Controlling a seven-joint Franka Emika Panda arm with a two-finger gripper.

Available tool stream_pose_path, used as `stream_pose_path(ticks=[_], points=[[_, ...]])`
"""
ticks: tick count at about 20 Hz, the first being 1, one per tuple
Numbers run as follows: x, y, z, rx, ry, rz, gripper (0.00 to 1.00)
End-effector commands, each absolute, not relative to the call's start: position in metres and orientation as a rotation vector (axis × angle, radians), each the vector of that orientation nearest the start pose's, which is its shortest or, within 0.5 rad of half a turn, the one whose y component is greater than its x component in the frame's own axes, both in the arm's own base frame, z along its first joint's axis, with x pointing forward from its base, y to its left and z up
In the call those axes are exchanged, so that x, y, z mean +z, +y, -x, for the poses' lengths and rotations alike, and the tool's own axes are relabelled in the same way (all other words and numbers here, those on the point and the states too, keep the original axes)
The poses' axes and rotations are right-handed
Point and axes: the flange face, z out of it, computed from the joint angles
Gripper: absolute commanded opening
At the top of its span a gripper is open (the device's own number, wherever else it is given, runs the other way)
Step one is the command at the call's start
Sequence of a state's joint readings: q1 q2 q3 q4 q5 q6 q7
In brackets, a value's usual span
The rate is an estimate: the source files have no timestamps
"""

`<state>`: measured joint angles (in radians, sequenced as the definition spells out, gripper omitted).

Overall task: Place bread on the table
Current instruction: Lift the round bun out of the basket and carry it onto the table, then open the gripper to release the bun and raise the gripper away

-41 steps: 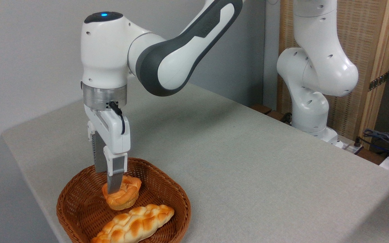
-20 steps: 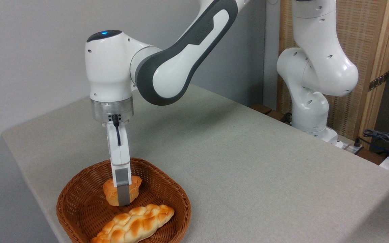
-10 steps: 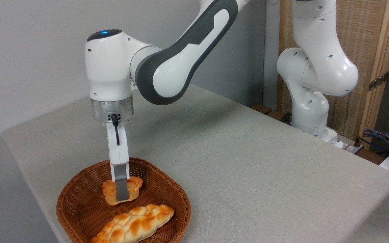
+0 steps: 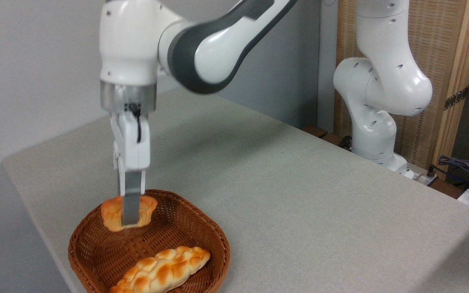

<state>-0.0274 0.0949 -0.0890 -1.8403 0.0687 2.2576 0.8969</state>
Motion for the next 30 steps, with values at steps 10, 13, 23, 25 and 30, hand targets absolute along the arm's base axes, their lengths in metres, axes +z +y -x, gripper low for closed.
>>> stream_pose_path(ticks=[10,13,23,25,30], points=[[0.530,-0.107,-0.503,0.047,1.647,2.671,0.30],[0.501,-0.142,-0.495,0.130,1.747,2.625,0.38],[0.432,-0.186,-0.488,0.242,1.875,2.554,1.00],[0.431,-0.187,-0.488,0.250,1.882,2.549,1.00],[0.433,-0.187,-0.487,0.257,1.872,2.558,1.00]])
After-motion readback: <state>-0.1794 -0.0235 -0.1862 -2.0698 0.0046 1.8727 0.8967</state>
